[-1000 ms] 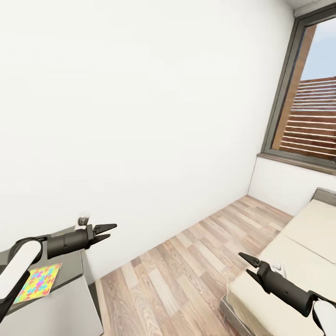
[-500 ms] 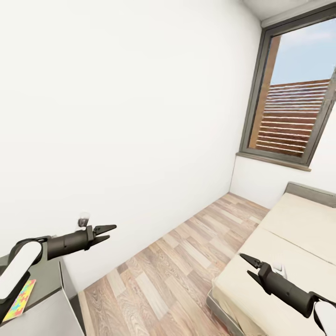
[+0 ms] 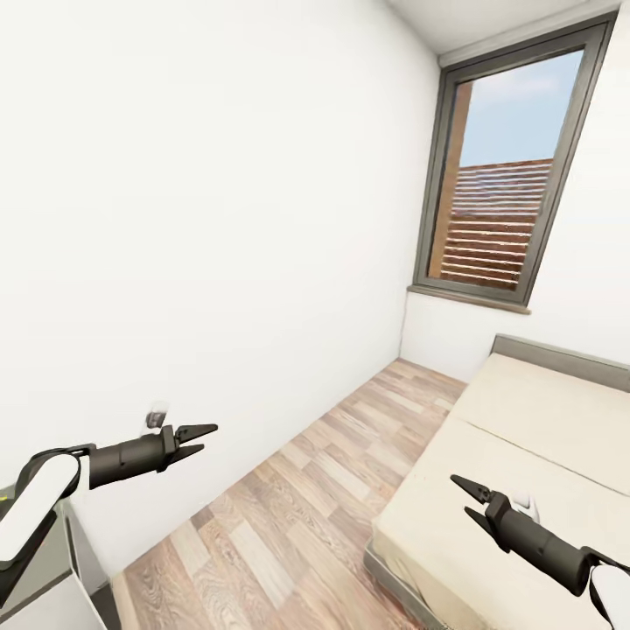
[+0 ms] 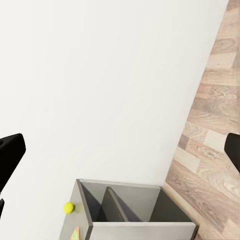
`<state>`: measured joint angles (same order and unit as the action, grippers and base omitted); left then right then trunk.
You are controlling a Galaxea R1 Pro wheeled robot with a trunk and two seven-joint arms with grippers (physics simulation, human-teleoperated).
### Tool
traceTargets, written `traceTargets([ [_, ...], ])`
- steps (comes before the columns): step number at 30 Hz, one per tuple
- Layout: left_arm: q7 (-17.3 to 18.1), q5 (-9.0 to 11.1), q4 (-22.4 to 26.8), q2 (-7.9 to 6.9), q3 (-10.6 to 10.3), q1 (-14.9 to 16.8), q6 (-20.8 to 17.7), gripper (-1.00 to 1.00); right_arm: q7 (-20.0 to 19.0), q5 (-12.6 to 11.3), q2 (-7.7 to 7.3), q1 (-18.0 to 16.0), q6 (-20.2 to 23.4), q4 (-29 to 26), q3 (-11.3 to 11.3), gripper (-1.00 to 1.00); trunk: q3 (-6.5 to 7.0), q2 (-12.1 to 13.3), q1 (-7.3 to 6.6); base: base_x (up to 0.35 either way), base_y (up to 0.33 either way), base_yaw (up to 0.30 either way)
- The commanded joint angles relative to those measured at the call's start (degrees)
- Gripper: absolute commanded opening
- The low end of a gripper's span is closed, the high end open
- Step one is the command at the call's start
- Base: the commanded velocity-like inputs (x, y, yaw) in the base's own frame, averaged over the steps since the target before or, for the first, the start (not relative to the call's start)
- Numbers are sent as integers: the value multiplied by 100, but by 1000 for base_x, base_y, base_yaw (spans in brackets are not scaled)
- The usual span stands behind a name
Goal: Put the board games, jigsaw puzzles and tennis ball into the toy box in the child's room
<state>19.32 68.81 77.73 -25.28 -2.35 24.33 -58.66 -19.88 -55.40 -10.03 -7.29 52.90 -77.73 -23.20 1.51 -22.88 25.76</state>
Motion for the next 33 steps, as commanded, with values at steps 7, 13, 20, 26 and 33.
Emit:
traceTargets([
  [7,54,-43,-3,-10,-7,3,-7,100,-42,38,9,-9,20,31,-10,100,33,-4,2,0,0,-239],
  [13,54,-43,-3,-7,-11,2,-5,100,-41,38,7,-8,18,186,-17,100,63,-4,2,0,0,-238],
  [20,54,-43,-3,-7,-11,1,-5,100,-40,38,10,-8,18,233,-18,100,98,-4,2,0,0,-238],
  [26,54,-43,-3,-9,-11,1,-8,100,-34,38,10,-9,18,246,-18,100,128,-4,2,0,0,-237],
  [33,50,-43,-3,-5,-11,1,-7,100,-33,38,10,-10,17,249,-18,100,163,-4,2,0,0,-226],
])
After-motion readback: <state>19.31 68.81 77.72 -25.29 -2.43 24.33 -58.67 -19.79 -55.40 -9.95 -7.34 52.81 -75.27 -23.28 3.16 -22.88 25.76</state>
